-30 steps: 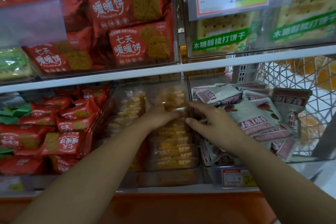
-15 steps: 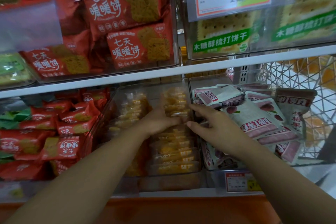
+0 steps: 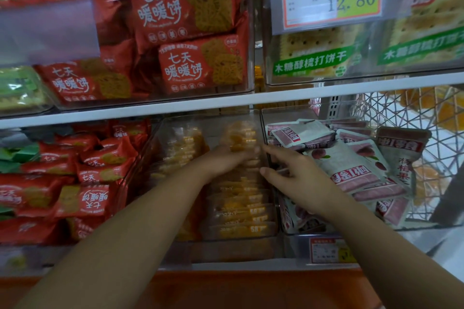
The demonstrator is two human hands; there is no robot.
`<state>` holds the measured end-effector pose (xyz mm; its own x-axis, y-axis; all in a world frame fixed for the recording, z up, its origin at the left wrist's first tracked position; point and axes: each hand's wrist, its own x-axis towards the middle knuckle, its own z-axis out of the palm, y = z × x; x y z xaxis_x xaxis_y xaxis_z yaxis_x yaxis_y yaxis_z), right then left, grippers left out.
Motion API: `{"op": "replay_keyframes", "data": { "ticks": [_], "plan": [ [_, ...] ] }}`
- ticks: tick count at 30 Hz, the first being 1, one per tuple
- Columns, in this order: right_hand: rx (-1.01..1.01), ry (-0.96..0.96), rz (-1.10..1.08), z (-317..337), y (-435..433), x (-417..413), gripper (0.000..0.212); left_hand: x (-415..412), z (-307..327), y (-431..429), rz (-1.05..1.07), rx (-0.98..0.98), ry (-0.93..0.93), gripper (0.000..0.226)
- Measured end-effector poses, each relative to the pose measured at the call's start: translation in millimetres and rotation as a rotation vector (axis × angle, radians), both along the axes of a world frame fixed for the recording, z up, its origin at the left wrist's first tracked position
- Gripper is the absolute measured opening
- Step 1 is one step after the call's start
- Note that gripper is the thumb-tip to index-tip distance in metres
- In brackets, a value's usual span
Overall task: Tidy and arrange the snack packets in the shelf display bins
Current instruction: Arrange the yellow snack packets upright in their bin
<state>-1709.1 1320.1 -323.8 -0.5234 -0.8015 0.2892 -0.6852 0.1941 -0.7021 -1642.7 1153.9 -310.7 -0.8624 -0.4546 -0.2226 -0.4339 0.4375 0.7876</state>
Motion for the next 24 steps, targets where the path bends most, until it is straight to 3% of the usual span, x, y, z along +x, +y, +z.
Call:
{"op": "replay_keyframes", "data": {
  "ticks": [3,9,24],
  "plan": [
    [0.015,0.024,-0.021,-1,1,1,0.051,11,6,2,0.080,0.043,0.073,0.067],
    [0.053,0.136,-0.050,-2,5,9,0.046,36,-4,19,0.112,0.040,0.013,0.060],
    [0.080,0.152,0.023,-2,14,10,0.051,29,-14,32,0.144,-0.102,-0.051,0.067]
  ]
}}
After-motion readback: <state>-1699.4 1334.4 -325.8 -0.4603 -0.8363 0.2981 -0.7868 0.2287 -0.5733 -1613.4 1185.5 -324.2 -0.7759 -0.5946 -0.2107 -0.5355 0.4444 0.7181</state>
